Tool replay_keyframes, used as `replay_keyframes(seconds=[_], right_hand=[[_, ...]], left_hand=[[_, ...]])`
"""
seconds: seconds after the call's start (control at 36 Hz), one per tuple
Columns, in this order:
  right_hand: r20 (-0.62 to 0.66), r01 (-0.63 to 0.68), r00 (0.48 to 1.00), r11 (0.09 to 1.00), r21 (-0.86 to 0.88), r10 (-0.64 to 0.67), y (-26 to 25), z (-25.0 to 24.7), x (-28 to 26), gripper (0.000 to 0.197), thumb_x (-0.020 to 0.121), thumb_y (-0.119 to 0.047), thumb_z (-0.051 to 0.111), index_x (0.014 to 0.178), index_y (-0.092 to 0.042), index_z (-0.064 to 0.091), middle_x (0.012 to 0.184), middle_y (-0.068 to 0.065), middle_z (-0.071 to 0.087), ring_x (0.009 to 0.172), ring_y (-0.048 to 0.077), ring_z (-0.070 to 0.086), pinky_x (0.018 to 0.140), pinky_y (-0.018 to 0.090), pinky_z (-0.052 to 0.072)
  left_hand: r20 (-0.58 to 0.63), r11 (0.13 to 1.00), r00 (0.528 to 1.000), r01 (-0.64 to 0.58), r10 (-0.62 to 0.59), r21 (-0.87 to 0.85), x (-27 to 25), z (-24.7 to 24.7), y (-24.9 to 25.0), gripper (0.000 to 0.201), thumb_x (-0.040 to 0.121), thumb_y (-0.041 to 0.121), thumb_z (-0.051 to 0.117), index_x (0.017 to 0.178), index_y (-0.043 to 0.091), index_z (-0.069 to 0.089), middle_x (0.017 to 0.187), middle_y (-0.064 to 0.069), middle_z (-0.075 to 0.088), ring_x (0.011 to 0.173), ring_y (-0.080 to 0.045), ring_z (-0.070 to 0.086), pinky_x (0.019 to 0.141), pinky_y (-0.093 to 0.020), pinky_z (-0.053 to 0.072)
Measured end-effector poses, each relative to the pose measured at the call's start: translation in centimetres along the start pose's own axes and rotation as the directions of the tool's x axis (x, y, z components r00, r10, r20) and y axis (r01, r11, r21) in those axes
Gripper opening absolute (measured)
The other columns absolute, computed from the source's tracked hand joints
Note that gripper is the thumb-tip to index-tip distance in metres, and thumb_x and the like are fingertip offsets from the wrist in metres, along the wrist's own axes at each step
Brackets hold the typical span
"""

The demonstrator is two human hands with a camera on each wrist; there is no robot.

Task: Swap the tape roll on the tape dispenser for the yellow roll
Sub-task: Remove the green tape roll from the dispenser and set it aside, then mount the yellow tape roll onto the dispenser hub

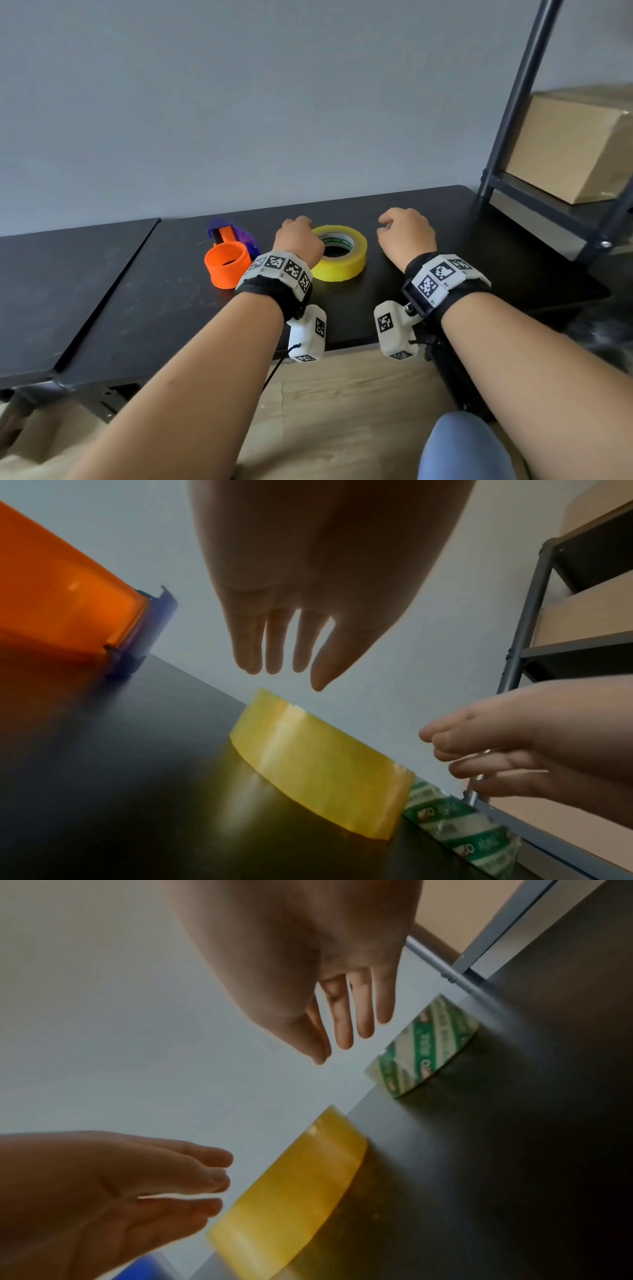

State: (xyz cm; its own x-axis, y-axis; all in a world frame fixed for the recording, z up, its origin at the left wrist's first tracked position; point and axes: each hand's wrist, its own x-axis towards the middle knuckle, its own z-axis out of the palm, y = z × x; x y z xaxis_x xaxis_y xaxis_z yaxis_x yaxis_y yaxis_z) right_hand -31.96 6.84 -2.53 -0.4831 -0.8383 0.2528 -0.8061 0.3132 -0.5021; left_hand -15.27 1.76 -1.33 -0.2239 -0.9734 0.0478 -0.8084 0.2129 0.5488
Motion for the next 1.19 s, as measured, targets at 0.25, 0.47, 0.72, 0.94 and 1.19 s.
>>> replay_keyframes(seconds=[0.25,0.47,0.72,0.94,1.19], right_hand=[[0.271,-0.104,0.96,0.99,0.098,0.074,-2.7,1.8,0.0,0.013,0.09,-0.017,0.057,0.086,-0.005,0.061,0.083,0.011,0.064,0.082,0.031,0.063,0.063,0.032,0.045],[0.301,-0.135,0.947,0.988,0.074,0.107,-2.9,2.7,-0.1,0.018,0.09,-0.023,0.058,0.091,-0.005,0.061,0.07,0.004,0.054,0.071,0.024,0.056,0.05,0.029,0.034],[0.258,-0.087,0.965,0.989,0.122,0.053,-4.2,2.4,-0.4,0.026,0.088,-0.026,0.064,0.097,-0.002,0.064,0.087,0.012,0.063,0.085,0.031,0.063,0.069,0.034,0.042],[0.165,0.011,0.985,0.965,0.262,-0.056,-8.6,0.9,-0.8,0.022,0.086,-0.017,0.061,0.091,0.003,0.069,0.07,0.007,0.057,0.066,0.023,0.053,0.048,0.027,0.032],[0.141,0.118,0.97,0.892,0.437,-0.198,-15.0,2.3,-2.7,0.012,0.084,-0.009,0.058,0.083,-0.003,0.069,0.079,0.008,0.067,0.078,0.027,0.061,0.062,0.03,0.044]], left_hand=[[0.106,0.995,0.989,0.102,-0.103,0.01,0.1,-0.2,-1.4,0.027,0.094,0.016,0.052,0.117,0.002,0.055,0.095,-0.007,0.054,0.085,-0.02,0.052,0.072,-0.029,0.041],[0.109,0.998,0.992,0.06,-0.064,0.032,-0.5,-0.4,-1.6,0.027,0.095,0.011,0.049,0.118,0.001,0.058,0.104,-0.013,0.059,0.088,-0.019,0.048,0.073,-0.028,0.039],[-0.034,0.998,0.998,0.042,-0.044,-0.055,-1.7,-2.2,-1.5,0.016,0.085,0.008,0.052,0.094,0.001,0.062,0.09,-0.015,0.066,0.075,-0.024,0.055,0.059,-0.029,0.039],[-0.167,0.98,0.981,0.065,-0.098,-0.19,-2.6,-6.5,-3.0,0.034,0.086,0.009,0.055,0.119,0.008,0.056,0.111,-0.012,0.065,0.104,-0.031,0.061,0.076,-0.03,0.041],[-0.28,0.962,0.943,0.108,-0.179,-0.251,-3.1,-11.1,-7.6,0.018,0.084,0.004,0.052,0.089,0.021,0.054,0.09,-0.008,0.055,0.089,-0.029,0.057,0.082,-0.034,0.047]])
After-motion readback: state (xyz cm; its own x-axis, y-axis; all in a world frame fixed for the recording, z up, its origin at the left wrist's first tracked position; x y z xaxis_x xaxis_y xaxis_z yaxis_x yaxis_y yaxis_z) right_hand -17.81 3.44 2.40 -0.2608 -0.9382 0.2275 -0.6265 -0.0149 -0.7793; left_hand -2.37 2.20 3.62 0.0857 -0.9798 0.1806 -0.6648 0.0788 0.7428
